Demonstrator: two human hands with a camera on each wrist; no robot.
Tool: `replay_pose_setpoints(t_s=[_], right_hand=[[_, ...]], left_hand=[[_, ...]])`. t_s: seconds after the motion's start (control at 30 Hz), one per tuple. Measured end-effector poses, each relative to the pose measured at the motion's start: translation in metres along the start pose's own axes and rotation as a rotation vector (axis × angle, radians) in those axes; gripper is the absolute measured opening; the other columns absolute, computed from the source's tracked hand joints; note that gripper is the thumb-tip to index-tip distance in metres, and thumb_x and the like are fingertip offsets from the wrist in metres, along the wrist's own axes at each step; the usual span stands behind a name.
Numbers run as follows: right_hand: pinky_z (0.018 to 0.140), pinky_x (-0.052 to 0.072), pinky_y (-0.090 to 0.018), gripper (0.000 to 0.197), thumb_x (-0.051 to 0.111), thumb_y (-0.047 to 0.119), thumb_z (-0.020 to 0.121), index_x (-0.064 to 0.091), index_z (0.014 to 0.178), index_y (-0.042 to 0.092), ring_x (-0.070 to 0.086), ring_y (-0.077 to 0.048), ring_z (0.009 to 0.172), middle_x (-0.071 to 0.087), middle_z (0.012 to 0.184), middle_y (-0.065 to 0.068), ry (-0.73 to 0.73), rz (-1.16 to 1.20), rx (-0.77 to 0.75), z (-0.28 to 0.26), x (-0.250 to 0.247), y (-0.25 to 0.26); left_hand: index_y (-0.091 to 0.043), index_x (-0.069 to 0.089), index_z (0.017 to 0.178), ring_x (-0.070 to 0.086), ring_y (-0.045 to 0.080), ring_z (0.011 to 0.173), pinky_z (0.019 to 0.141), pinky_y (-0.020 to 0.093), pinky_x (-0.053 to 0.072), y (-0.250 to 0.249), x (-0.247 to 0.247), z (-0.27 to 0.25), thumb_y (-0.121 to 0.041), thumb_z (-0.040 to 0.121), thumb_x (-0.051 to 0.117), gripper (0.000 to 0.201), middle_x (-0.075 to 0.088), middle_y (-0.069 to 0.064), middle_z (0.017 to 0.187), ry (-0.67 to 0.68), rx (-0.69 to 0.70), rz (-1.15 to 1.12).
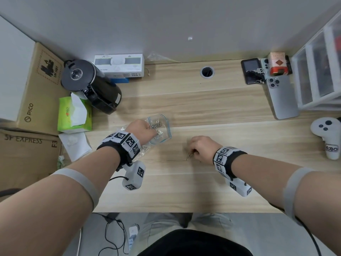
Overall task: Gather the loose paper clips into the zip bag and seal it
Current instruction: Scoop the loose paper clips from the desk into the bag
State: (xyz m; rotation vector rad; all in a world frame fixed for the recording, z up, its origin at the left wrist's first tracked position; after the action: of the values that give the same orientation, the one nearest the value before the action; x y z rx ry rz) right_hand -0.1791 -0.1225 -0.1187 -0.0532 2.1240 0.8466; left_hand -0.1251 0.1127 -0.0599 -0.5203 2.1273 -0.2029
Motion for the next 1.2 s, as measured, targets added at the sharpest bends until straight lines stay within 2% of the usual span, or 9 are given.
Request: replay_pose_setpoints(t_s=[0.27, 0.4, 0.63, 0.73, 0.8, 0.93, 1.0, 1.1, 1.2], right_hand=[[0.078, 0.051, -0.032, 0.025, 0.055, -0.003, 0.07, 0.073, 0.081, 0.012, 0.062, -0.024, 0.086, 0.068, 0.088, -0.004, -0.046, 0.062, -0.005, -0.004, -0.001, -0.001], [0.077, 0.052, -0.028, 0.026, 0.056, -0.002, 0.072, 0.075, 0.079, 0.014, 0.063, -0.017, 0.082, 0.07, 0.086, 0.0, -0.037, 0.117, 0.042, -0.005, -0.003, -0.001], [0.075, 0.057, -0.022, 0.016, 0.07, 0.006, 0.074, 0.077, 0.073, 0.02, 0.068, -0.009, 0.074, 0.073, 0.077, 0.008, -0.246, 0.519, 0.261, 0.005, -0.045, 0.01], [0.077, 0.056, -0.024, 0.01, 0.075, 0.005, 0.073, 0.077, 0.075, 0.014, 0.068, -0.012, 0.074, 0.074, 0.079, 0.0, -0.322, 0.61, 0.216, 0.026, -0.063, 0.032], [0.079, 0.055, -0.023, 0.009, 0.076, 0.006, 0.074, 0.077, 0.08, 0.013, 0.066, -0.01, 0.075, 0.074, 0.082, 0.0, -0.297, 0.635, 0.17, 0.041, -0.063, 0.051], [0.086, 0.051, -0.018, 0.021, 0.074, 0.009, 0.077, 0.076, 0.095, 0.018, 0.067, -0.008, 0.087, 0.073, 0.093, 0.004, -0.172, 0.592, 0.113, 0.053, -0.052, 0.068], [0.081, 0.05, -0.015, 0.019, 0.07, 0.007, 0.079, 0.075, 0.093, 0.019, 0.066, -0.005, 0.082, 0.071, 0.088, 0.008, -0.229, 0.589, 0.098, 0.048, -0.054, 0.06], [0.077, 0.053, -0.025, 0.018, 0.068, 0.007, 0.077, 0.07, 0.09, 0.019, 0.062, -0.006, 0.074, 0.066, 0.083, 0.007, -0.313, 0.498, 0.126, 0.032, -0.062, 0.03], [0.087, 0.052, -0.034, 0.04, 0.076, 0.02, 0.068, 0.065, 0.107, 0.021, 0.06, -0.016, 0.093, 0.061, 0.101, 0.004, -0.104, 0.124, 0.181, 0.012, -0.057, -0.005]], left_hand=[[-0.016, 0.035, 0.056, 0.038, 0.02, 0.057, 0.053, 0.028, 0.03, -0.004, 0.003, -0.003, -0.028, 0.084, 0.061, 0.04, 0.037, 0.002, 0.058, 0.013, -0.004, 0.029], [-0.015, 0.036, 0.058, 0.039, 0.02, 0.058, 0.052, 0.028, 0.03, -0.008, 0.004, -0.006, -0.028, 0.084, 0.061, 0.039, 0.038, 0.003, 0.06, 0.012, -0.006, 0.035], [-0.016, 0.037, 0.056, 0.04, 0.022, 0.058, 0.055, 0.029, 0.031, -0.012, 0.001, -0.01, -0.03, 0.084, 0.061, 0.039, 0.039, 0.002, 0.057, 0.024, 0.007, -0.013], [-0.017, 0.043, 0.057, 0.044, 0.022, 0.058, 0.057, 0.029, 0.035, -0.012, 0.0, -0.01, -0.033, 0.081, 0.062, 0.034, 0.043, 0.002, 0.058, 0.04, 0.011, -0.053], [-0.019, 0.043, 0.055, 0.045, 0.021, 0.058, 0.057, 0.03, 0.036, -0.011, 0.0, -0.011, -0.034, 0.08, 0.062, 0.035, 0.044, 0.001, 0.057, 0.033, 0.025, -0.068], [-0.018, 0.046, 0.055, 0.044, 0.019, 0.056, 0.056, 0.029, 0.036, -0.007, -0.004, -0.013, -0.028, 0.081, 0.062, 0.033, 0.044, 0.001, 0.055, 0.0, 0.039, -0.098], [-0.017, 0.042, 0.053, 0.041, 0.02, 0.054, 0.055, 0.03, 0.035, -0.002, -0.006, -0.012, -0.025, 0.081, 0.061, 0.035, 0.04, 0.001, 0.052, -0.02, 0.032, -0.102], [-0.019, 0.035, 0.051, 0.038, 0.021, 0.052, 0.055, 0.031, 0.035, 0.005, -0.007, -0.009, -0.027, 0.081, 0.06, 0.04, 0.033, 0.0, 0.051, -0.035, 0.012, -0.094], [-0.019, 0.034, 0.051, 0.038, 0.021, 0.052, 0.054, 0.03, 0.035, 0.008, -0.005, -0.007, -0.027, 0.08, 0.06, 0.04, 0.033, 0.0, 0.051, -0.03, 0.002, -0.093]])
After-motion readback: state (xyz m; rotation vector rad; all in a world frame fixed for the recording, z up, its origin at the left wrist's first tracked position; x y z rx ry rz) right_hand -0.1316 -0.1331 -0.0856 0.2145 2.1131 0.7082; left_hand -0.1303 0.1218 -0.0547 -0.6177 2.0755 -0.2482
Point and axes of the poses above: each hand's wrist, its own z-axis towards the middle knuckle, its own x-axis out of the palm, y = z × x, the point moved 3 cm from there along z, towards the middle knuckle
